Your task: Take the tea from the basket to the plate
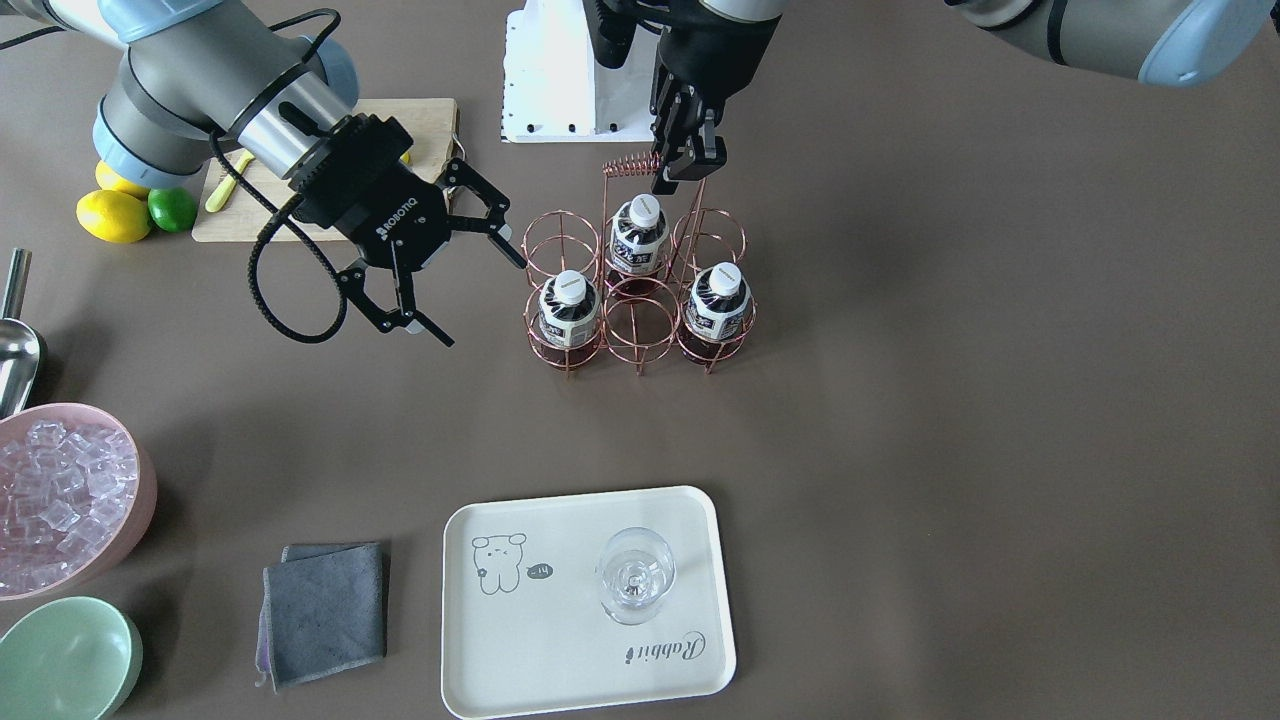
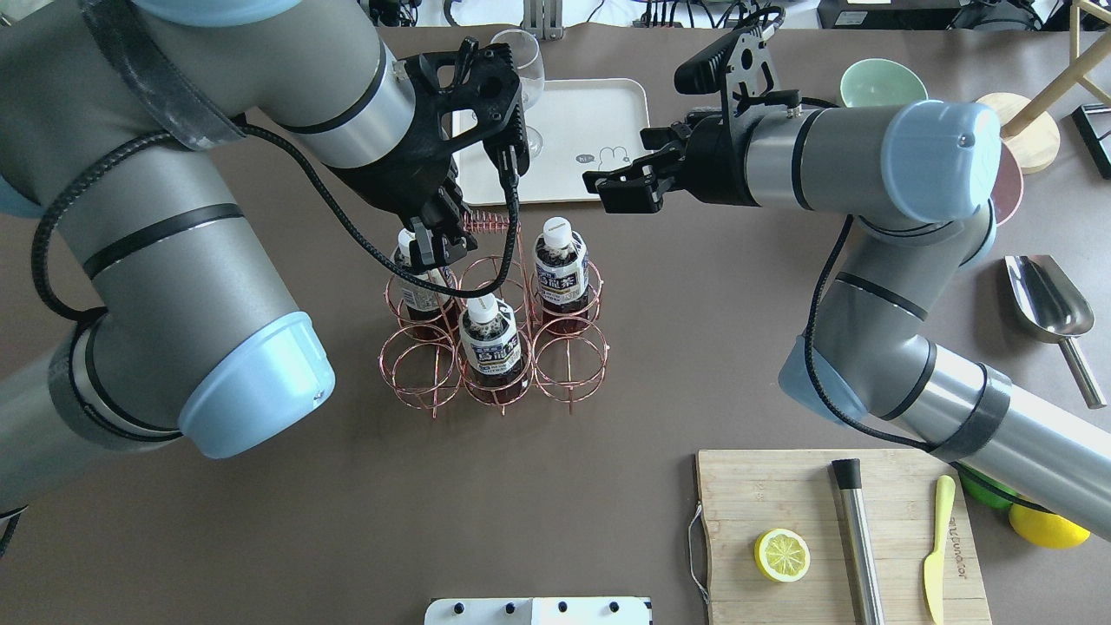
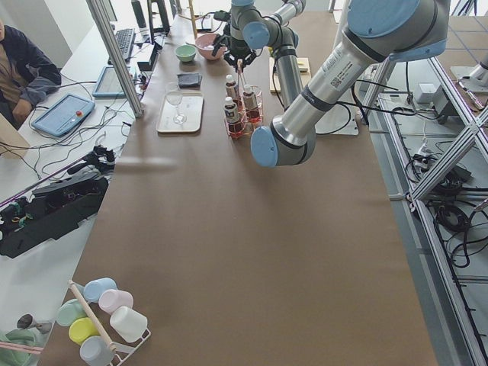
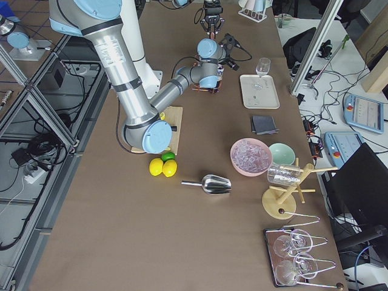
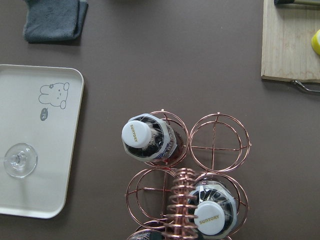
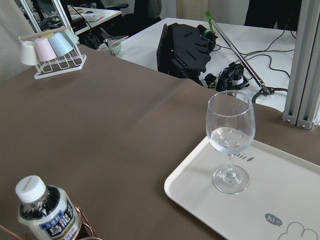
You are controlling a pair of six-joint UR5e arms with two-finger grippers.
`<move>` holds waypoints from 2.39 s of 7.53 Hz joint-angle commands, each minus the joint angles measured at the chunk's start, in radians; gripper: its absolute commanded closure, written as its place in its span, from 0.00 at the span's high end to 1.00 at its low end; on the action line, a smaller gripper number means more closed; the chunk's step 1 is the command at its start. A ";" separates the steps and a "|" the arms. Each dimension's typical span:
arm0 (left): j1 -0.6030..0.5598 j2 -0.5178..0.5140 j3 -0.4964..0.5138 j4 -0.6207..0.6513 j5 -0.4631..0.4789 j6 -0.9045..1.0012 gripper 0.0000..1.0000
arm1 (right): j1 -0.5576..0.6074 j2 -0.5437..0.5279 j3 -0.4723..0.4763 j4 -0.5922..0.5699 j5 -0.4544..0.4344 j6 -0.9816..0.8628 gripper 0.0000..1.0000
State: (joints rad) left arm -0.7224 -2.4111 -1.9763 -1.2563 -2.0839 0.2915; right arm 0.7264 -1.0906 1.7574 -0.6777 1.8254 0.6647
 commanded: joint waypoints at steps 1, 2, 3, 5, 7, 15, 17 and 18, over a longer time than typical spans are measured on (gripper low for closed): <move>0.001 0.000 -0.004 0.000 -0.001 0.000 0.00 | -0.086 0.029 -0.030 0.001 -0.099 -0.022 1.00; 0.001 0.000 -0.003 0.000 -0.001 0.000 0.00 | -0.106 0.035 -0.029 0.001 -0.118 -0.011 1.00; 0.001 0.001 -0.003 0.000 -0.001 0.000 0.00 | -0.133 0.035 -0.027 0.000 -0.139 -0.011 1.00; 0.001 0.010 -0.007 0.000 -0.001 0.000 0.00 | -0.159 0.026 -0.030 -0.005 -0.147 -0.020 1.00; 0.005 0.010 -0.006 0.000 -0.001 0.000 0.00 | -0.160 0.032 -0.029 -0.017 -0.147 -0.023 1.00; 0.005 0.010 -0.004 0.000 -0.001 0.000 0.00 | -0.200 0.021 -0.047 -0.019 -0.213 -0.074 0.04; 0.005 0.010 -0.004 0.000 -0.001 0.000 0.00 | -0.191 0.021 -0.014 -0.054 -0.193 -0.068 0.00; 0.005 0.010 -0.003 0.000 -0.001 0.000 0.00 | -0.164 0.027 0.078 -0.189 -0.157 -0.065 0.00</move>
State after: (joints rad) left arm -0.7179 -2.4007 -1.9808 -1.2563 -2.0846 0.2915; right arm 0.5330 -1.0695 1.7326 -0.7221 1.6272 0.5951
